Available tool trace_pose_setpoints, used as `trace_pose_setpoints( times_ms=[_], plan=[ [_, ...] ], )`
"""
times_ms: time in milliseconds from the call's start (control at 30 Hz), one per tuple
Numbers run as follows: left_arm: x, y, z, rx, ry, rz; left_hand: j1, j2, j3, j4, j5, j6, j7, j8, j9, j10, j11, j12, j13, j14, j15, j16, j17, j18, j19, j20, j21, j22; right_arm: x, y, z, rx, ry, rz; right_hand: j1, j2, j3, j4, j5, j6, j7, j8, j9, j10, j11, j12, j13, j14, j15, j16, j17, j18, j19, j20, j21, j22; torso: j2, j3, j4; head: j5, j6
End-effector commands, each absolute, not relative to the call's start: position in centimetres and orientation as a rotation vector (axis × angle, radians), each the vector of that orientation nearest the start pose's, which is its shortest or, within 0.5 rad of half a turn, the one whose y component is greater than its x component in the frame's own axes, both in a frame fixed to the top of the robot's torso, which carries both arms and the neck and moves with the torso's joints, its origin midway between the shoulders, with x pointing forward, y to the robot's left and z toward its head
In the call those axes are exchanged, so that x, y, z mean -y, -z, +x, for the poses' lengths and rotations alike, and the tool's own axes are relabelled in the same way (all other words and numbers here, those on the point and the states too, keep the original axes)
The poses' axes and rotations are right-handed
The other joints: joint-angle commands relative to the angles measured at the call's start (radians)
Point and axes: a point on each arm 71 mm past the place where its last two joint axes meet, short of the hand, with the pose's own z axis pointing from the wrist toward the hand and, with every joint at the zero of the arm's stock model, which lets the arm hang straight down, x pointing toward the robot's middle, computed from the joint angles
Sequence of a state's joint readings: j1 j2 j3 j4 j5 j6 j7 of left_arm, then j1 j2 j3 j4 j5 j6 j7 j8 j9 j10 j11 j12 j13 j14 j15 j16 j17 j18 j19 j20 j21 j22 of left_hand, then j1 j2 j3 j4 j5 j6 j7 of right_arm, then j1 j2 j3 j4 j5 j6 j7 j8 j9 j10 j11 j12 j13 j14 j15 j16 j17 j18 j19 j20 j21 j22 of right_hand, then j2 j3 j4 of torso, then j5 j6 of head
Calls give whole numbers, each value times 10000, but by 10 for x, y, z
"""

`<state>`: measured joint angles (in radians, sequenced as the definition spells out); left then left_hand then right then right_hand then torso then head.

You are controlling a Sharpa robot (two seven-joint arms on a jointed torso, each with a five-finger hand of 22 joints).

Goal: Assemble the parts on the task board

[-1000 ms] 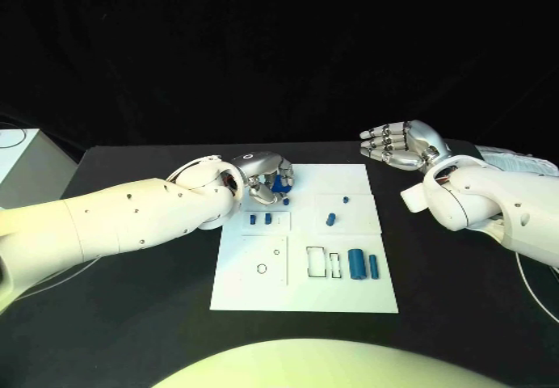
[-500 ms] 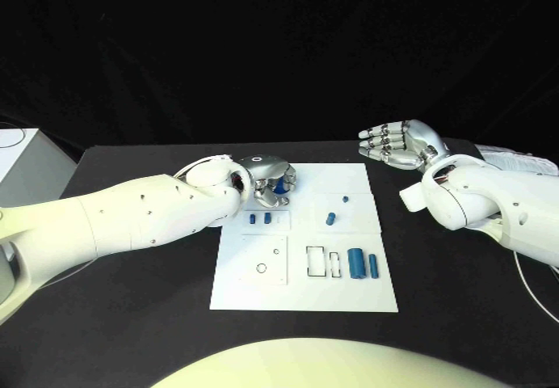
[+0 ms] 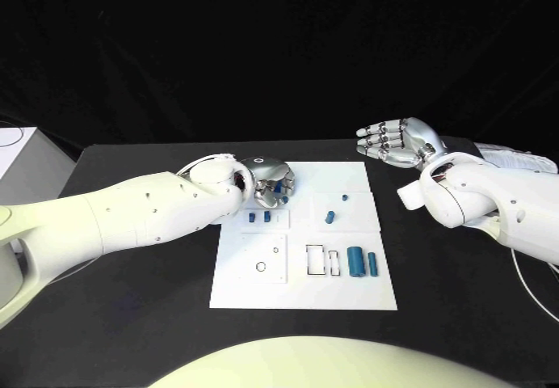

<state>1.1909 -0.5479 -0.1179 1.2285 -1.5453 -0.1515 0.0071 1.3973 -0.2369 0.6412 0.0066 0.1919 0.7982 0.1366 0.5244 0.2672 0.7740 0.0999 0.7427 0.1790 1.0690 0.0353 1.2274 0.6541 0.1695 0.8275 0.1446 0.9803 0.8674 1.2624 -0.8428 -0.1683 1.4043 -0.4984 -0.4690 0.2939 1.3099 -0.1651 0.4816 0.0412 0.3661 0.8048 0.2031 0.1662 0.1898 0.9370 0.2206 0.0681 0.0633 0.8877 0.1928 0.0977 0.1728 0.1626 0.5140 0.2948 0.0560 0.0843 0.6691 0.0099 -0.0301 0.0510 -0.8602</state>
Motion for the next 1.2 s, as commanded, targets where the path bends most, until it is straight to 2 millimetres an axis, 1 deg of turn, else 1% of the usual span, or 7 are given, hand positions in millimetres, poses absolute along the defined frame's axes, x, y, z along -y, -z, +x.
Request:
trace_pose_setpoints(
  times_ms=[33, 367, 700, 867, 1000, 1167, 1200],
  plan=[
    [-120, 243, 510, -18512, 6554, 4830, 30, 10, 203, -106, 45, 213, -15, -127, -59, 199, -40, -70, -88, 109, -104, 170, 97, 141, -50, -123, 219, 178, 246, 193, 505, -15147, -11027, 6244, -101, 27, 68, -10, 58, 64, 724, -34, -9, -24, 36, -34, -2, -3, 51, -26, -9, -64, 6, -24, -14, -9, 6, 3, -5, -3, -3],
    [-120, 248, 511, -18681, 6517, 4961, -64, 68, 329, -184, 28, 460, -64, -243, -105, 396, -82, -142, -171, 166, -135, 291, 112, 136, -133, -154, 397, 343, 245, 193, 505, -15156, -11041, 6239, -101, 27, 68, -10, 58, 64, 724, -34, -9, -24, 36, -34, -2, -3, 51, -26, -9, -64, 6, -24, -14, -9, -5, 6, 1, -21, -25],
    [-121, 250, 510, -18811, 6622, 4974, -171, 88, 343, -179, 11, 502, -71, -354, -142, 484, -106, -195, -215, 167, -153, 327, 78, 135, -175, -165, 442, 394, 245, 193, 505, -15164, -11050, 6235, -107, 37, 83, -6, 64, 75, 723, -41, -12, -21, 34, -31, -1, 0, 50, -26, -22, -62, 13, -24, -10, -17, -10, 9, 8, -26, -42],
    [-120, 251, 510, -18850, 6700, 4932, -281, 79, 320, -145, -5, 555, -56, -414, -156, 491, -96, -283, -265, 153, -133, 342, 27, 130, -203, -155, 433, 401, 245, 193, 505, -15167, -11051, 6235, -107, 37, 83, -6, 64, 75, 723, -41, -12, -21, 34, -31, -1, 0, 50, -26, -22, -62, 13, -24, -10, -17, -5, 9, 0, -20, -45],
    [-119, 251, 509, -18860, 6860, 4867, -474, 41, 218, -64, -25, 581, -18, -523, -176, 572, -59, -397, -330, 178, -65, 395, 15, 121, -225, -109, 363, 367, 245, 193, 505, -15169, -11046, 6238, -107, 37, 83, -6, 64, 75, 723, -41, -12, -21, 34, -31, -1, 0, 50, -26, -22, -62, 13, -24, -10, -17, -6, 7, 0, -15, -48],
    [-119, 250, 509, -18878, 7018, 4727, -541, 79, 160, -16, -20, 651, 10, -578, -173, 723, -56, -481, -376, 303, -45, 497, 152, 130, -197, -76, 295, 318, 245, 194, 505, -15173, -11045, 6241, -114, 39, 89, -3, 65, 80, 724, -45, -13, -20, 35, -30, -1, 1, 49, -25, -28, -62, -1, -24, -11, -24, -9, 10, 3, -25, -64],
    [-119, 250, 509, -18857, 7039, 4668, -500, 124, 174, -33, -16, 713, 17, -584, -162, 802, -73, -532, -401, 381, -56, 555, 235, 138, -167, -75, 287, 308, 245, 194, 505, -15174, -11045, 6242, -114, 39, 89, -3, 65, 80, 724, -45, -13, -20, 35, -30, -1, 1, 49, -25, -28, -62, -1, -24, -11, -24, -7, 11, 2, -30, -64]
  ],
)
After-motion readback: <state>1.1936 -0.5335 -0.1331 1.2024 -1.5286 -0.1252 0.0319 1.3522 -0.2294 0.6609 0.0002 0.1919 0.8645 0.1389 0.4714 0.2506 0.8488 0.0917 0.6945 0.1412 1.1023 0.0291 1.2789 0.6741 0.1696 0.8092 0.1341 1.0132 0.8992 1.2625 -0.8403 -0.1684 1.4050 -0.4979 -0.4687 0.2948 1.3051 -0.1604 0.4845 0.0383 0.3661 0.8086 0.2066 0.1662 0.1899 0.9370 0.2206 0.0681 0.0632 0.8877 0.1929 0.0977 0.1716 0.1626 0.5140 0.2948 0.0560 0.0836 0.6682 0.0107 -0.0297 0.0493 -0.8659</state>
